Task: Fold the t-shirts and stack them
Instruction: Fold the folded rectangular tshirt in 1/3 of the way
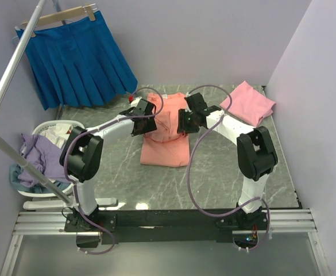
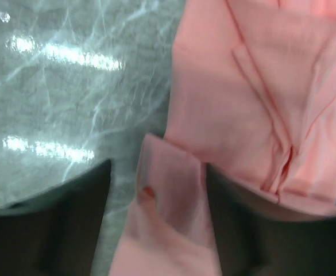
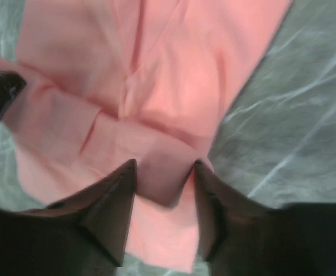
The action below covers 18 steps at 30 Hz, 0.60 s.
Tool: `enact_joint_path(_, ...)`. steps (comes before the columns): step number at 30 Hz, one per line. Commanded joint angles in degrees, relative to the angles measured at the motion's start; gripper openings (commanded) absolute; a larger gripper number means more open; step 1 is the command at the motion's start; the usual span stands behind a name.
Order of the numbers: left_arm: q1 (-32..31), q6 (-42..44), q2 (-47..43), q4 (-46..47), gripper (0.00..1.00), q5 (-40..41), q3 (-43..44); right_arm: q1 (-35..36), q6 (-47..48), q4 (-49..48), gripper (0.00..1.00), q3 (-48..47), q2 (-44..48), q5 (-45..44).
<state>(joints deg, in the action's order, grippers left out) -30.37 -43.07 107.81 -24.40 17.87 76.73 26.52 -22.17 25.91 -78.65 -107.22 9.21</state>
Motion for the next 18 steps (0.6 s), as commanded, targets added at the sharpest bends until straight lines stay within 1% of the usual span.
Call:
enact_joint_path(1,1.1,2.1,-0.7,3.6,0.82,2.4,2.9,-2.1,1.1,-3.2,0.65,-4.6,0.7,-8.0)
enact_joint_path(2,1.4,1.9,-1.4,3.1,0.90,3.4,3.2,-2.9,0.9,-3.2,0.70,-4.8,1.2,-10.4)
enact_joint_path(3,1.7,2.1,-3.6,3.0,0.93,5.0,3.2,-3.1,0.6,-4.4,0.71,-4.0,2.2,-10.9)
enact_joint_path(4,1.8,2.4,-5.0,3.1,0.99,5.8,2.4,-3.2,0.6,-5.2,0.76,-3.1,4.6,-11.0)
enact_joint_path(6,2.2,3.3,-8.6,3.2,0.99,6.1,1.2,-3.4,0.6,-6.7,0.79,-0.8,6.8,-8.2)
enact_joint_path(7,2.2,3.3,-9.4,2.4,1.00,4.8,0.4,-3.3,0.4,-6.6,0.79,-0.5,7.3,-5.5)
enact_joint_path(8,2.2,3.5,-10.2,2.3,0.99,3.6,-0.3,-3.4,0.1,-6.1,0.79,-0.1,7.2,-0.8)
enact_joint_path(9,2.2,3.6,-11.6,2.3,1.00,1.0,-1.0,-2.9,-0.6,-5.5,0.79,0.9,6.9,1.9)
enact_joint_path(11,2.2,3.3,-13.0,2.9,0.99,-6.8,-3.9,-1.9,-1.2,-6.0,0.79,2.6,6.8,4.8)
enact_joint_path(12,2.1,3.1,-14.7,3.5,1.00,-9.8,-6.8,-1.2,-1.6,-6.6,0.79,4.5,6.9,5.9)
enact_joint_path(13,1.8,3.0,-15.6,4.3,0.99,-15.2,-8.4,0.3,-1.7,-6.7,0.79,5.2,7.5,6.3)
enact_joint_path(15,1.3,3.1,-18.3,6.4,0.98,-18.7,-11.1,1.6,-2.3,-6.6,0.79,6.9,8.2,6.8)
enact_joint_path(18,0.4,3.1,-19.6,5.7,0.98,-23.0,-13.9,3.8,-2.7,-6.2,0.78,8.3,9.5,6.8)
